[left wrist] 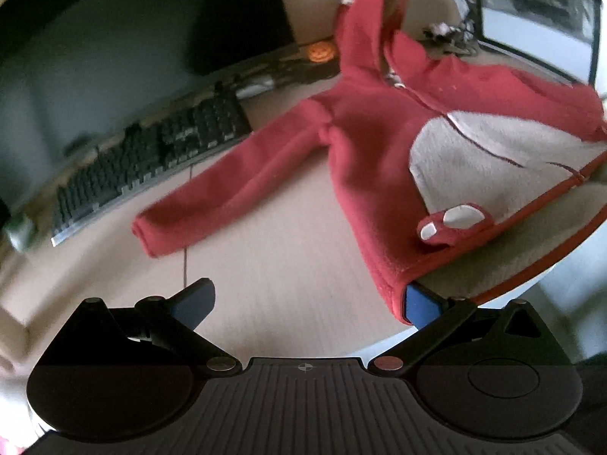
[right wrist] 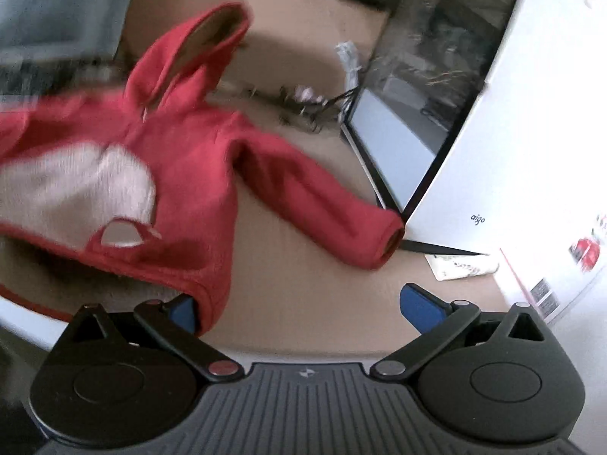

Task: Fold clothes

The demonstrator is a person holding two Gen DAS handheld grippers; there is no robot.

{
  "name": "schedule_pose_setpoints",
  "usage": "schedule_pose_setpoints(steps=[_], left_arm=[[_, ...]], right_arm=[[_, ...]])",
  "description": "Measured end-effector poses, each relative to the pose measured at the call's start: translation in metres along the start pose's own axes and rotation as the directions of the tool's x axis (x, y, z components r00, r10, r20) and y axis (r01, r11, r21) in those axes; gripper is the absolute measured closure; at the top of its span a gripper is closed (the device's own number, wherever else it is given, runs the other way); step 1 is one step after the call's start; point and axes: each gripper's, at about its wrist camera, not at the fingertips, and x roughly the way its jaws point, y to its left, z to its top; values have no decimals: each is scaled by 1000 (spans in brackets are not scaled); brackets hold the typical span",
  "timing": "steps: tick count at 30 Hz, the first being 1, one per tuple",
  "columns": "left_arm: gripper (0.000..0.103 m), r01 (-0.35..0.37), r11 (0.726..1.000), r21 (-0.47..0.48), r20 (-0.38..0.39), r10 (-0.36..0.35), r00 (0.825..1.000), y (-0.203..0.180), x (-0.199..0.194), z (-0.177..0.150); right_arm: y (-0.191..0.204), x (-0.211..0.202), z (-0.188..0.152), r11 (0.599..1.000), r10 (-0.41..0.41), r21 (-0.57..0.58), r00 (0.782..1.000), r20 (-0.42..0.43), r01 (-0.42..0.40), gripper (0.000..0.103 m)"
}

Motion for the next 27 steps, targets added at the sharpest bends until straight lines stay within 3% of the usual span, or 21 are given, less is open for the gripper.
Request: schedule_pose_setpoints(steps=[3,5,7,8,10,12,14,16,17,19,21,23,25,27], left_arm=[[0,39,999,30,-36,-38,999,-8,-3,-5],[0,67,995,77,-58,-63,996,-15,-4,-8],[0,148,987,61,-67,-143,987,-8,-9,-2],[0,207,978,27,-53,-205,977,-2,-14,3],[0,340,939,-46,-2,-341,940,11,-25,20],[0,417,904,-93,68,-412,908,17,-30,36],[0,450,880,-151,127,-434,892,12,-21,56],[0,457,865,-207,161,-431,888,4,2,76],[0,452,859,-240,170,-421,891,-1,19,87],[0,409,858,-311,149,-381,913,-15,54,103],[0,337,877,-343,98,-323,941,-30,82,115],[0,281,902,-328,54,-279,959,-41,99,122],[0,254,911,-326,12,-264,964,-46,110,123],[0,233,906,-353,-43,-264,964,-47,121,119]], right_arm=[[-5,8,-10,994,110,-12,987,-114,-112,0],[-18,4,-11,968,252,44,956,-151,-248,0],[-35,-7,-1,923,381,111,916,-124,-369,0],[-42,-10,7,910,404,134,910,-90,-391,0],[-55,-14,26,883,443,183,896,-19,-432,0],[-55,-3,49,853,465,250,884,35,-458,0],[-42,19,74,822,490,301,870,58,-483,0],[-19,44,95,802,512,325,857,60,-502,0],[-8,59,105,790,525,335,849,60,-513,0],[10,85,120,765,551,362,832,61,-533,0],[27,109,133,744,572,382,818,63,-549,0],[38,128,137,753,574,359,817,54,-552,0],[50,144,137,766,576,339,818,17,-546,0],[52,155,130,748,587,375,809,12,-548,0]])
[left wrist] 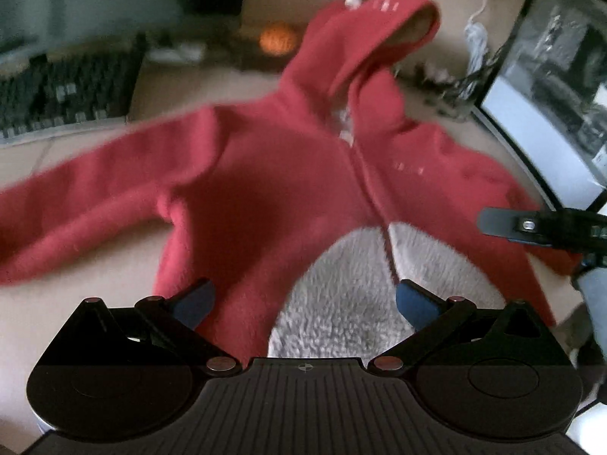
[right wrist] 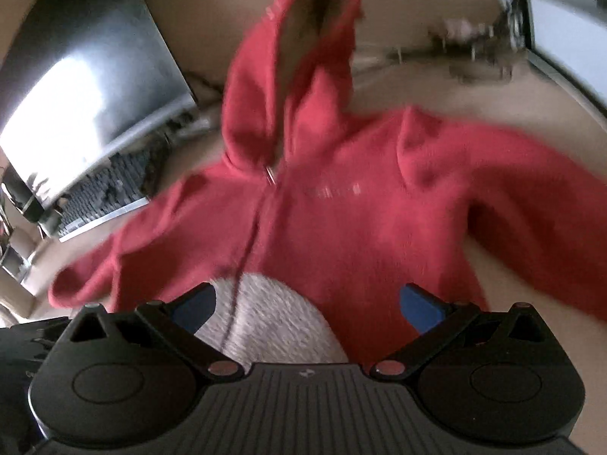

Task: Fold clothes

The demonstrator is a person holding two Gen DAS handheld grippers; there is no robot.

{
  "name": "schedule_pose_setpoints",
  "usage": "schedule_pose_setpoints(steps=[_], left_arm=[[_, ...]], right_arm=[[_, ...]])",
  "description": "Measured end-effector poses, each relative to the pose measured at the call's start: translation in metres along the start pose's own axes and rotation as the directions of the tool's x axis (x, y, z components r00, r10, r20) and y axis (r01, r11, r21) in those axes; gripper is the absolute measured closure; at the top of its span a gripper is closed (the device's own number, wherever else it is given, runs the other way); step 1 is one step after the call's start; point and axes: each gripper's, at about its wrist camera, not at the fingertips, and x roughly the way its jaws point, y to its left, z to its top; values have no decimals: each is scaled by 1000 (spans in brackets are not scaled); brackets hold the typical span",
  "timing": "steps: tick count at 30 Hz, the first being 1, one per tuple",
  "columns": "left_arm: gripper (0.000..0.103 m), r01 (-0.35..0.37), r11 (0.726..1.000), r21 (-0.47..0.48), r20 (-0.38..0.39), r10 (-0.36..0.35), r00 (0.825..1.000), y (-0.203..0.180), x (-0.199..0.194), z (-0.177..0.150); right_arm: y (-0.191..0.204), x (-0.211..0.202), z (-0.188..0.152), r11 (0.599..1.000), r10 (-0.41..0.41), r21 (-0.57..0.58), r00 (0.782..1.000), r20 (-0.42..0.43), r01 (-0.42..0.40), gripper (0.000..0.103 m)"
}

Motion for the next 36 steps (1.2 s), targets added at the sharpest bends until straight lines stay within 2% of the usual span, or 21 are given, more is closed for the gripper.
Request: schedule_pose_setpoints(steps=[3,8,14,17,21,26,29,32,34,36], left_arm=[[0,-43,998,-54,-56,40,998,8,15,-5],[0,-62,993,-99,-32,59,998,8,14,-12],[0,-162,977,-141,-80,152,985,-4,24,-1],[0,-201,969,-141,-75,192,979,-10,26,-2],[0,-175,969,-175,-39,171,985,-5,22,-6],[0,-140,981,-134,-54,134,989,0,20,-5],[0,-91,983,-161,-24,89,996,8,16,-8],[0,-41,984,-172,-6,40,999,16,12,-8],[0,4,979,-203,24,1,1000,28,5,-8],[0,22,964,-266,59,-7,998,47,-8,-8]], right_arm=[[-12,8,-9,997,30,75,999,15,-31,0],[-15,9,-10,994,54,97,998,24,-56,0],[2,15,-11,999,-12,-53,1000,-29,11,0],[5,16,-12,997,-30,-70,999,-32,27,0],[3,15,-12,999,-35,-32,999,-24,35,0],[8,15,-10,996,-83,9,996,-25,83,0],[23,22,-13,986,-153,-76,987,-42,149,0],[47,33,-17,947,-251,-225,966,-69,230,0],[55,34,-15,938,-257,-265,962,-92,225,0],[62,30,-9,949,-217,-257,968,-124,180,0]])
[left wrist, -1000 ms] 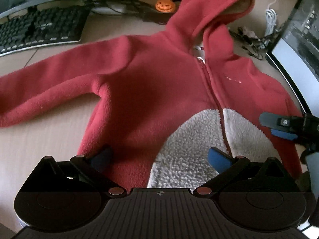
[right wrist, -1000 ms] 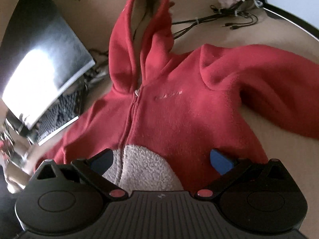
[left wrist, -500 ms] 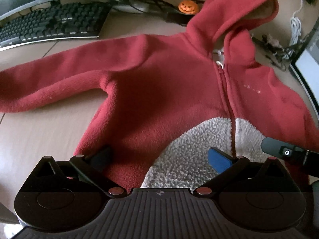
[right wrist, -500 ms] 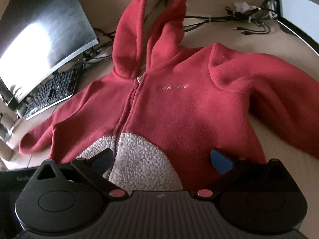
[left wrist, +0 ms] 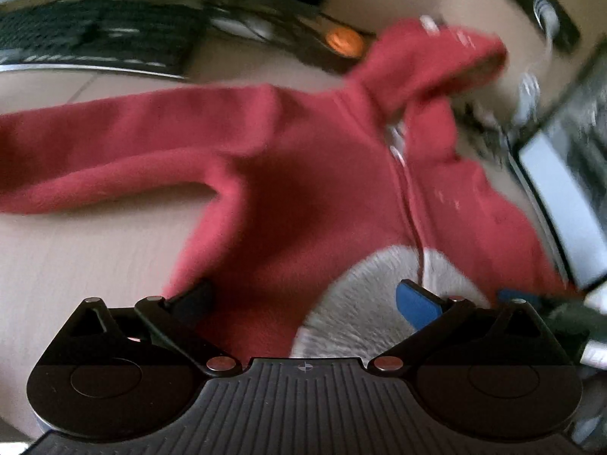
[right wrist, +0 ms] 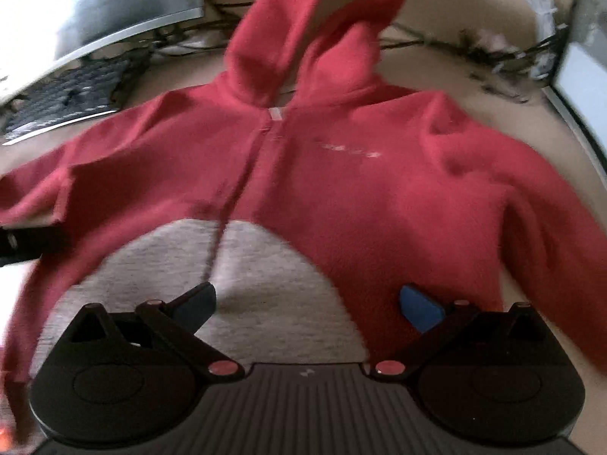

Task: Fold clothes
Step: 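Grasp a sleeve cuff with the left gripper and fold it across the body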

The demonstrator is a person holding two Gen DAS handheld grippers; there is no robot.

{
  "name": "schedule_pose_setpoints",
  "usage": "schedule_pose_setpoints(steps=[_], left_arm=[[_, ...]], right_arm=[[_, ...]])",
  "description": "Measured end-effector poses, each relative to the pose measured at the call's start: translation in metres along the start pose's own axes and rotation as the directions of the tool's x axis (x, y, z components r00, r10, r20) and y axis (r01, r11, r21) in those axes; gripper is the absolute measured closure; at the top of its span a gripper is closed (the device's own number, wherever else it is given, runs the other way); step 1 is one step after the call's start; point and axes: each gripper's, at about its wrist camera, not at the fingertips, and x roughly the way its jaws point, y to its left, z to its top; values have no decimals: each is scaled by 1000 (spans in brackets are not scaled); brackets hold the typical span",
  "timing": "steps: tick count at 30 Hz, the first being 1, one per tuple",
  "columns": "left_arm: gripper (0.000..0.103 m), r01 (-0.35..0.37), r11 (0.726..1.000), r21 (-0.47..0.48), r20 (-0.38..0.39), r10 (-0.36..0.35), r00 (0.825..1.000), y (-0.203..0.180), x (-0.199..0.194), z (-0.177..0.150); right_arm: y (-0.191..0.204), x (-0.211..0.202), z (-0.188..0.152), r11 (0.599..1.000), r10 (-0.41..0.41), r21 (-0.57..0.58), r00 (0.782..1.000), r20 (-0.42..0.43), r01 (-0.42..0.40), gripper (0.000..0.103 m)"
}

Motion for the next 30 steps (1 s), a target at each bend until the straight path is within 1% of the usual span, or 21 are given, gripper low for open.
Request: schedule_pose_setpoints(steps=[1,2,4,6,7,9,11,12,14,17,18,20,23,26,27,28,29,30], left_arm=[[0,3,1000,-29,28,-2,1000,11,-10,4],[0,-10,999,-50,57,13,998,24,-21,7],[0,-36,995,-94,114,47,992,50,-42,14],[0,-65,983,-173,132,89,987,85,-60,18],[0,-72,971,-227,128,103,986,104,-67,19],[0,-61,944,-326,119,105,987,135,-74,22],[0,-6,915,-402,112,55,992,157,-74,26],[0,22,899,-438,110,30,993,167,-74,27],[0,78,877,-475,104,-32,994,174,-67,32],[0,143,846,-513,85,-116,990,174,-55,39],[0,169,839,-518,81,-149,985,171,-50,40],[0,192,840,-507,72,-181,981,163,-41,44],[0,147,849,-507,47,-143,989,156,-21,51],[0,150,807,-571,108,-107,988,156,-11,55],[0,146,796,-587,142,-76,987,157,-9,57],[0,144,792,-593,168,-53,984,157,-7,59],[0,140,794,-591,191,-31,981,155,-3,63],[0,125,810,-573,205,-6,979,153,0,68]], right_arm=[[2,-6,4,1000,30,9,1000,0,-30,0],[8,-14,7,999,51,5,999,19,-51,0],[26,-32,16,995,87,-44,994,68,-85,0],[55,-45,27,983,118,-150,988,104,-101,0],[72,-50,32,972,136,-207,984,114,-110,0],[109,-49,44,941,170,-312,980,106,-130,0],[147,-43,55,903,194,-406,977,92,-141,0],[163,-34,58,886,191,-444,978,83,-135,0],[191,-17,61,853,177,-508,981,74,-116,0],[212,2,53,838,121,-544,987,104,-45,0],[211,5,50,842,121,-538,987,107,-45,0],[205,8,44,854,100,-519,989,112,-28,0],[189,2,39,885,78,-466,988,132,-7,0],[167,-9,34,917,60,-398,987,152,6,0],[157,-14,33,928,49,-373,986,157,13,0],[147,-19,30,937,36,-348,986,164,24,0],[138,-23,27,946,19,-323,985,169,37,0],[128,-27,24,953,2,-298,985,170,50,0]])
